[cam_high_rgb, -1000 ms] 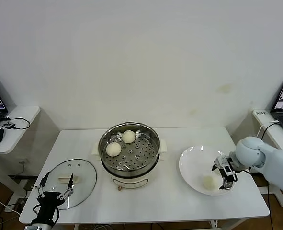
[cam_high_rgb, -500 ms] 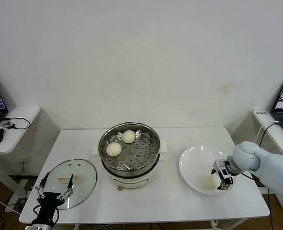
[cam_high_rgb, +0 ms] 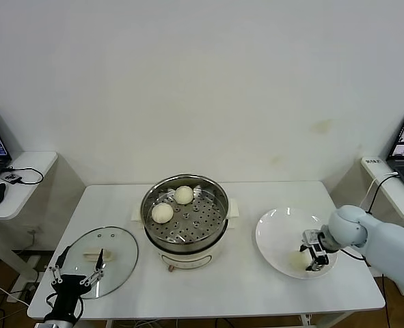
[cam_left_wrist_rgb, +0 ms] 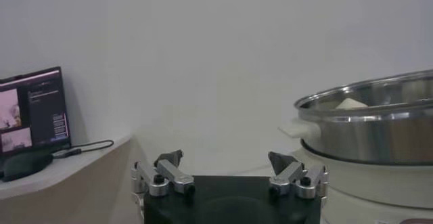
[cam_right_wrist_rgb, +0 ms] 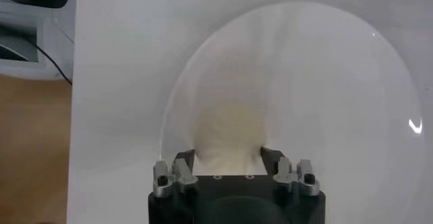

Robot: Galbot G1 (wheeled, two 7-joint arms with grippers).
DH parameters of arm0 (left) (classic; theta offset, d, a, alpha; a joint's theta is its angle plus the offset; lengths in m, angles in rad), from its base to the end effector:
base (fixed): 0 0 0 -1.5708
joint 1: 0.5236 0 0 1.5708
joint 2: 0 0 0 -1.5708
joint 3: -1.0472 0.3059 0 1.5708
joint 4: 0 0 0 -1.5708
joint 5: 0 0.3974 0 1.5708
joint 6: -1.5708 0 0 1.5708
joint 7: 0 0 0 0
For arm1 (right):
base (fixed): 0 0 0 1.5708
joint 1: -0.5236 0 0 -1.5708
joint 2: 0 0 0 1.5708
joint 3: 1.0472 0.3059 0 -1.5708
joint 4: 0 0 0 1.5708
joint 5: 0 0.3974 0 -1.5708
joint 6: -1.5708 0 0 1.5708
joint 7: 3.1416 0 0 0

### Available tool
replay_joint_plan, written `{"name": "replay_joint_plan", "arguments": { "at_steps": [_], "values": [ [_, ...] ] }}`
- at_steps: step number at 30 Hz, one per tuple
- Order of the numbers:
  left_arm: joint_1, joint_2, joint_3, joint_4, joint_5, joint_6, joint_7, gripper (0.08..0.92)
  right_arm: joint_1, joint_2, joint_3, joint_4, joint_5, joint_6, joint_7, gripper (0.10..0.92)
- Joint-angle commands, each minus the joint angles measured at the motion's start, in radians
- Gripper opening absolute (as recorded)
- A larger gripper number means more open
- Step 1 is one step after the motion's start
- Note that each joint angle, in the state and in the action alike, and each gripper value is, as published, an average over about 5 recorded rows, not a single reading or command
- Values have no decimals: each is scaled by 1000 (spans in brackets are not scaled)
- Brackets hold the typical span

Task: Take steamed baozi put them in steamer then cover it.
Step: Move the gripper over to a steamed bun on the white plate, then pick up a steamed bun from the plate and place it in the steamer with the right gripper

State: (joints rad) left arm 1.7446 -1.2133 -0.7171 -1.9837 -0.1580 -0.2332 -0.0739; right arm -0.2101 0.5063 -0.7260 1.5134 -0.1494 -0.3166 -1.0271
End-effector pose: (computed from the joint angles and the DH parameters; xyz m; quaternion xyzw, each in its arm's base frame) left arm 0.2014 0.1168 -0.3158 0.0195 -0.9923 -0.1222 0.0026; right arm 0.4468 -0.1049 -0.2342 0.4961 -0.5308 0.5424 0.4217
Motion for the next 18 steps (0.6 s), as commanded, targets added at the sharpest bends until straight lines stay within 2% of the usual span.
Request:
{"name": "replay_joint_plan", "arguments": {
  "at_steps": [1,7,18],
  "values": [
    [1,0,-1,-2,0,-1,0,823,-4,1,12,-4,-1,-1,-1,536],
    [-3,-1,3,-4,1,-1,0,823,53,-21,12,14,28,-5,-13,492],
    [-11,12,8,-4,-1,-1,-1,823,465,0,-113,24,225,-29,-28,509]
  ]
}}
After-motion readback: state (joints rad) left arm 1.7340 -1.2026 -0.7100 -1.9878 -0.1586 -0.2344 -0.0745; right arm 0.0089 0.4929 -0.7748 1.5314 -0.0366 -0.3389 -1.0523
